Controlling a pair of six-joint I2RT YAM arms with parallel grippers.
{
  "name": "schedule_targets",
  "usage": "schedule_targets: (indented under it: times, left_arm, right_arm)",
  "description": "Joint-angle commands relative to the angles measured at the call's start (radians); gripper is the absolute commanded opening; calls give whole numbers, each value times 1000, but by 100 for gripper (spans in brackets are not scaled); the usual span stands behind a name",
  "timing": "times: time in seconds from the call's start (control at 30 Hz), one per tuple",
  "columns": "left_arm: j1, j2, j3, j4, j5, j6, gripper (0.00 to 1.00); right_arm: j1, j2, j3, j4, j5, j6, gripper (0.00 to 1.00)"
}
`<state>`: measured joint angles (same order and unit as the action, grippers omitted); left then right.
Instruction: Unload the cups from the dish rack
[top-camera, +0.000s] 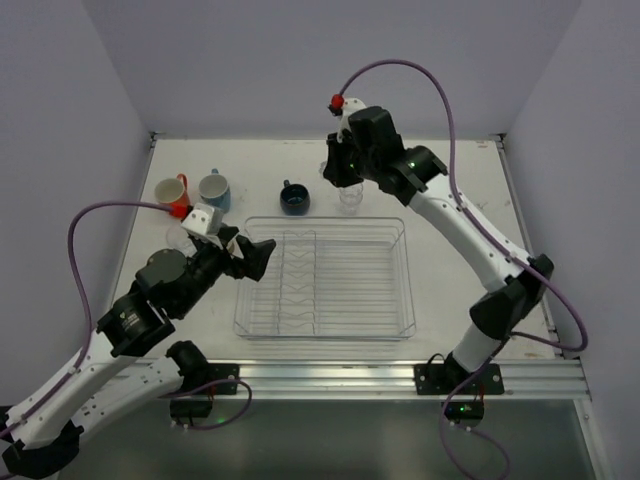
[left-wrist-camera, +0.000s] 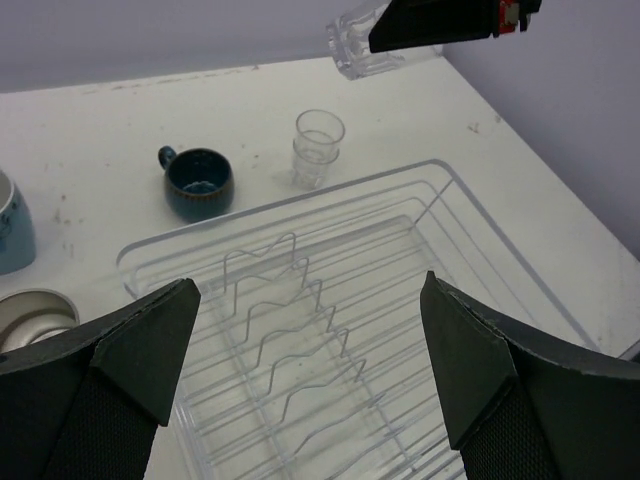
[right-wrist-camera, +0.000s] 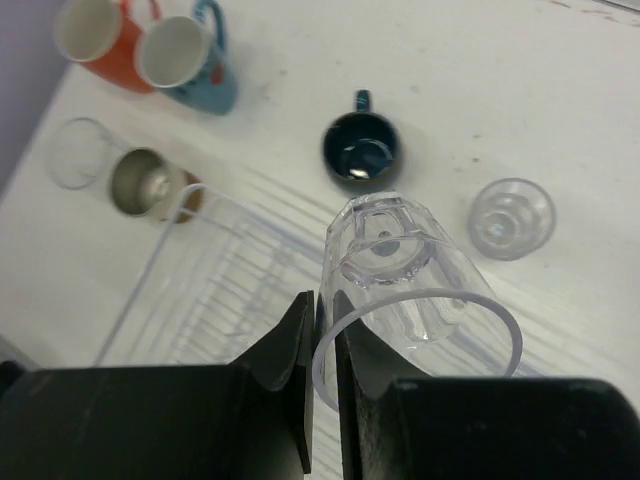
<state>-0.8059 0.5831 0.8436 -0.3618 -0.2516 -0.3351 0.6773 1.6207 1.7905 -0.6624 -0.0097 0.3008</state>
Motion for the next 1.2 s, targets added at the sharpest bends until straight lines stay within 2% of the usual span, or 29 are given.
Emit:
schedule_targets:
  times: [0.0, 0.13, 0.27, 0.33, 0.63, 1.17]
  left_arm:
    - [-1, -19, -37, -14, -115, 65, 100]
    - [1, -37, -52, 1, -120, 85, 100]
    - [1, -42, -77, 17, -104, 90, 100]
    - [5, -35, -80, 20, -95, 90, 100]
    - [66, -20, -86, 35, -37, 90, 100]
    - [99, -22, -92, 40, -14, 88, 100]
  right_arm:
    - [-36, 158, 216, -321, 192, -138, 0]
    - [-90, 367, 403, -442, 174, -178, 0]
    - [-113, 497, 584, -514, 171, -230, 0]
    - [-117, 531, 615, -529, 172, -259, 0]
    - [-122, 622, 592, -487, 157, -293, 0]
    - [-122, 683, 610, -421, 120, -371, 0]
